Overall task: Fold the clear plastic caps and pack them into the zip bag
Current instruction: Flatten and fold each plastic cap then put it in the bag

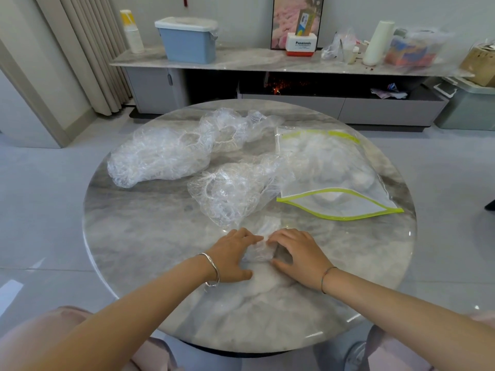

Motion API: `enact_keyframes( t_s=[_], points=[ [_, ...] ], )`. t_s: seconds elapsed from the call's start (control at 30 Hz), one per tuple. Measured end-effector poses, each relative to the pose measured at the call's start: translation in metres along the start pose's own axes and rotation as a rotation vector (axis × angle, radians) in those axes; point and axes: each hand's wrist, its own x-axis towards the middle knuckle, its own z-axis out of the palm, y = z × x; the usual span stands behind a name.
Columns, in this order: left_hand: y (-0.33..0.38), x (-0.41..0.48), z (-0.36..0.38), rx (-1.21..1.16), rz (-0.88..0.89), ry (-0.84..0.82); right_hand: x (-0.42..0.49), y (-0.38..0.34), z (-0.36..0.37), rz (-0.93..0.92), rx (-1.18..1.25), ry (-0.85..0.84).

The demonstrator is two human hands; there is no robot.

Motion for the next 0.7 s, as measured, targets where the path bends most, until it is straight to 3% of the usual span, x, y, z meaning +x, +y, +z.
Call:
enact_keyframes(
  t_s=[0.1, 0.23, 0.37, 0.47, 0.6, 0.7],
  points=[
    [-0.001, 0.002, 0.001, -0.088, -0.035, 0.044, 0.005, 0.0, 0.0, 0.064, 0.092, 0.018],
    [0.0, 0.005, 0.001, -0.326, -0.159, 0.225, 0.008, -0.006, -0.006, 0.248, 0.432, 0.019],
    [-0.001, 0.01, 0.0, -0.382, -0.248, 0.341, 0.01, -0.011, -0.008, 0.382, 0.628, 0.035],
    [-0.001, 0.01, 0.003, -0.336, -0.311, 0.312, 0.012, -0.011, -0.002, 0.479, 0.637, 0.07],
    [0.005, 0.012, -0.001, -0.24, -0.297, 0.288, 0.016, -0.011, -0.002, 0.515, 0.641, -0.015],
    [0.008, 0.014, -0.012, -0.35, -0.235, 0.144, 0.019, -0.014, -0.008, 0.54, 0.721, -0.05]
  ],
)
